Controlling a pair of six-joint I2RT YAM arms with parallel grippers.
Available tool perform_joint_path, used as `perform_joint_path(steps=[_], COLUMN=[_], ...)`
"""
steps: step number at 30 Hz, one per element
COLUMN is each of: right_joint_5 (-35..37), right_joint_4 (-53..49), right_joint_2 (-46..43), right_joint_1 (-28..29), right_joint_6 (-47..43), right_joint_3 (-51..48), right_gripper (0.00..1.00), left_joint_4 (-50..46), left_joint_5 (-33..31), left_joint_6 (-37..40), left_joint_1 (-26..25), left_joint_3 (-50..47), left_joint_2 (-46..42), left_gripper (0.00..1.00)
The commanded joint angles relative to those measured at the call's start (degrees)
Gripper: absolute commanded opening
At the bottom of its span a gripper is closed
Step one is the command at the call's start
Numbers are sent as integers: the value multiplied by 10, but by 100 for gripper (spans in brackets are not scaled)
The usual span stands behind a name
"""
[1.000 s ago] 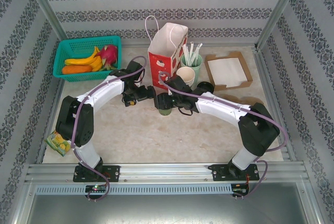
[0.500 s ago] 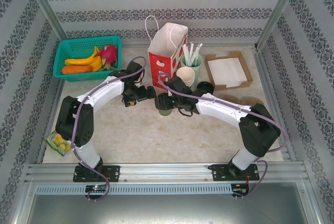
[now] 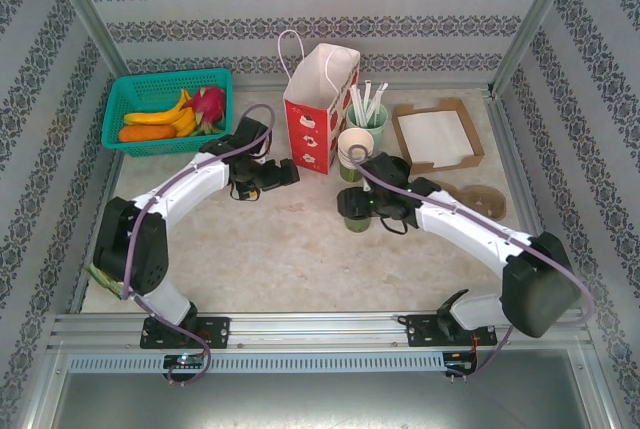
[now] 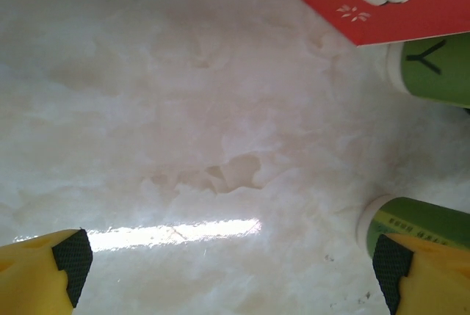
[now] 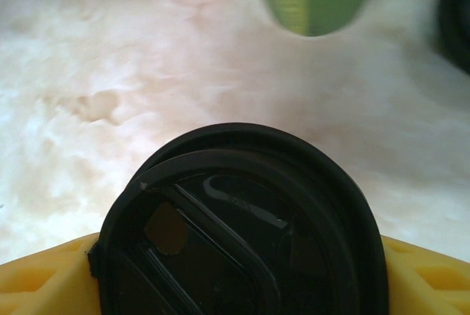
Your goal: Pack the takeout coffee
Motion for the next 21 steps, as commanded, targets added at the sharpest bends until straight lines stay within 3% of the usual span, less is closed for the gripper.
perform_joint_path(steps=[1,11,16,21], right_joint_5=[13,40,48,66], right_joint_4=[-53,-32,24,61], right_joint_2=[-24,-64,-29,29], right_joint_1=[-52,-206,-263,-285], right_joint_6=[14,26,0,-19], right_joint_3=[-40,-85,-70,-28], right_gripper=[72,72,72,72], left_joint_4=[38,59,68,72], left_joint_5=[-9,-15,-10,-16], left_joint_6=[-9,-12,-18,-23], left_joint_1=[0,-1,0,0], left_joint_3=[-18,-29,-32,-40], left_joint_2=[-31,-59,-60,-72], left_gripper=[100,100,100,100])
